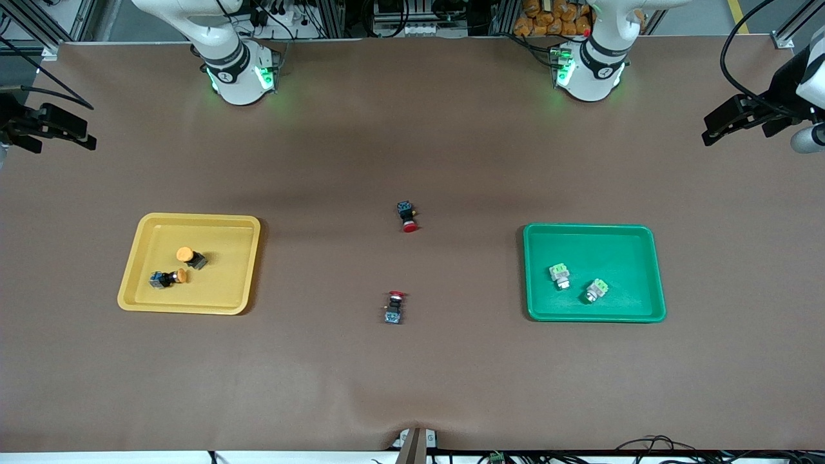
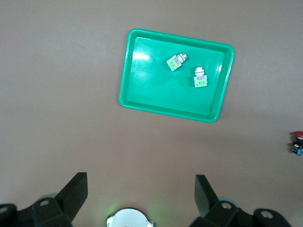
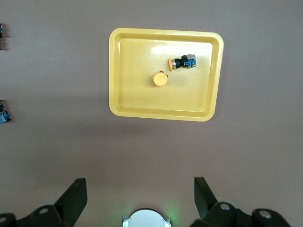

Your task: Place green and yellow buttons in trays

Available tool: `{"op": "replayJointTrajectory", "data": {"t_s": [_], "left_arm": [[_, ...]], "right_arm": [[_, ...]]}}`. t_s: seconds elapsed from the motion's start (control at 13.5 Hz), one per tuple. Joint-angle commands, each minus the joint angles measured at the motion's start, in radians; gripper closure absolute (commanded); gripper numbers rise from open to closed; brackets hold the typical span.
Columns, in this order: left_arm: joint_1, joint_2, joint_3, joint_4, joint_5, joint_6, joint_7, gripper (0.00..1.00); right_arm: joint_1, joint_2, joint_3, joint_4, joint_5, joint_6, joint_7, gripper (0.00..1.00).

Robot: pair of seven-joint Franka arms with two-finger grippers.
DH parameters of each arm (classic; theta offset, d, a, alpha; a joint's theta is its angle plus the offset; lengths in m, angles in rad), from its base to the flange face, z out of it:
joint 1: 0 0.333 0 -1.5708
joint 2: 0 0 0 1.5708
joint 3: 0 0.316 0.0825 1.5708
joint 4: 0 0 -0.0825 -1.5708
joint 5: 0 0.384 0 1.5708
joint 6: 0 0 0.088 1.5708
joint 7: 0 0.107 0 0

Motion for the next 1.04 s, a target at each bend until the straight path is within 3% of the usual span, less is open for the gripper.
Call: {"op": "replayJointTrajectory", "data": {"t_s": [0.0, 0.96], "left_arm": [[0.006, -0.002, 0.002, 0.004, -0.021, -0.005, 0.016, 0.0], [0.01, -0.002, 0.004, 0.001, -0.02, -0.007, 0.017, 0.0]], "right_arm": [[-0.019, -0.009, 0.012, -0.008, 0.004, 0.003, -0.007, 0.0], [-0.031, -0.011, 0.012, -0.01, 0.002, -0.003, -0.027, 0.0]]}}
